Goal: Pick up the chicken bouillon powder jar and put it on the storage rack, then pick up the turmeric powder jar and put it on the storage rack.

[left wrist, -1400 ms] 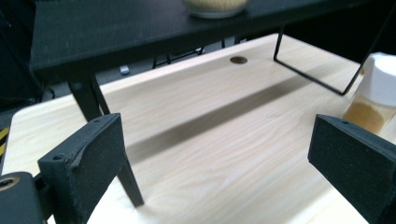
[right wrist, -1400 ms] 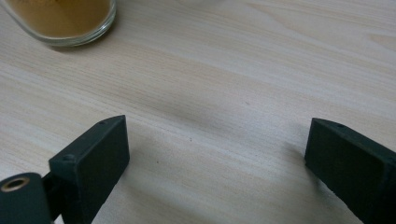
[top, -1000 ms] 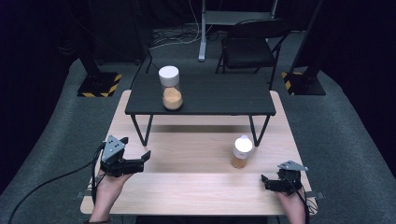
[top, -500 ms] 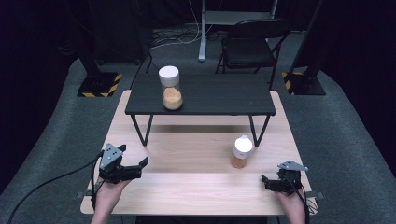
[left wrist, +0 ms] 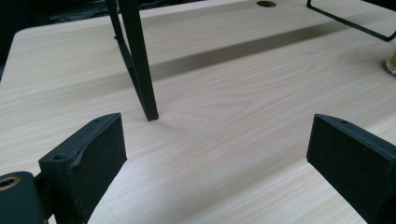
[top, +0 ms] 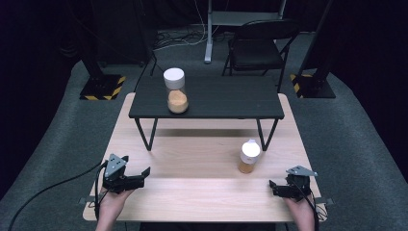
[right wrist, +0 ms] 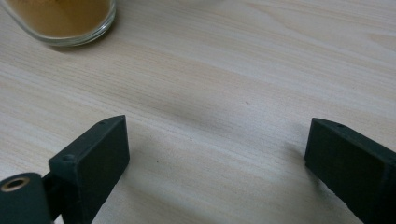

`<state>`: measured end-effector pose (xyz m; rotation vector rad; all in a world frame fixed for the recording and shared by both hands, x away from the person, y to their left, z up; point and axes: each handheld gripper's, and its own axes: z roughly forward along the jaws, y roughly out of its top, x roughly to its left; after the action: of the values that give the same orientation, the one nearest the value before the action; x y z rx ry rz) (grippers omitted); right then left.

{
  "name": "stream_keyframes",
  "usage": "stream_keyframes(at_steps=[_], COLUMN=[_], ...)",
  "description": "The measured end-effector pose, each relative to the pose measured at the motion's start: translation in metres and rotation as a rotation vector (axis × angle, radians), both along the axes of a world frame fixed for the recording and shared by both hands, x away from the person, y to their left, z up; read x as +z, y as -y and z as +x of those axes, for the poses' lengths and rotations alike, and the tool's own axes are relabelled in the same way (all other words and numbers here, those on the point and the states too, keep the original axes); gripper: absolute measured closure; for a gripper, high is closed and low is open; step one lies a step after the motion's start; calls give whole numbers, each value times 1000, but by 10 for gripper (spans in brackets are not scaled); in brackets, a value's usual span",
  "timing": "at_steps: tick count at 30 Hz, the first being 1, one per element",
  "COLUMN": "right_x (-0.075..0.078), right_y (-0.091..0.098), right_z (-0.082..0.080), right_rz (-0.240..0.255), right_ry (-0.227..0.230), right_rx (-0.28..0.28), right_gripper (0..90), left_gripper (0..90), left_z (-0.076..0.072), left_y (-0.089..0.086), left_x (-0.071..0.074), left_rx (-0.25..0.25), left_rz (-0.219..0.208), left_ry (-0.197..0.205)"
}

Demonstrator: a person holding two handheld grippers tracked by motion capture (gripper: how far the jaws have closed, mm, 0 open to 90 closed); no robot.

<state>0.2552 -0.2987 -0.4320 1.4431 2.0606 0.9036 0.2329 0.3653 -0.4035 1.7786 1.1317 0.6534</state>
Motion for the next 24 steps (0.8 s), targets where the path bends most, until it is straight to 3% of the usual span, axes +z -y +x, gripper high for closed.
stream_keyframes(at_steps=[15,24], right_x=[0,0], right_y=[0,0], right_z=[0,0], right_rz=[0,0], right_ry=[0,0], right_rx=[-1,-1], right_gripper=[56,56], left_gripper=[41,41], left_z=[7,14], left_y=[-1,-4], left_x=[-16,-24], left_rx=[15,25], left_rz=[26,30], left_ry=[-38,-84])
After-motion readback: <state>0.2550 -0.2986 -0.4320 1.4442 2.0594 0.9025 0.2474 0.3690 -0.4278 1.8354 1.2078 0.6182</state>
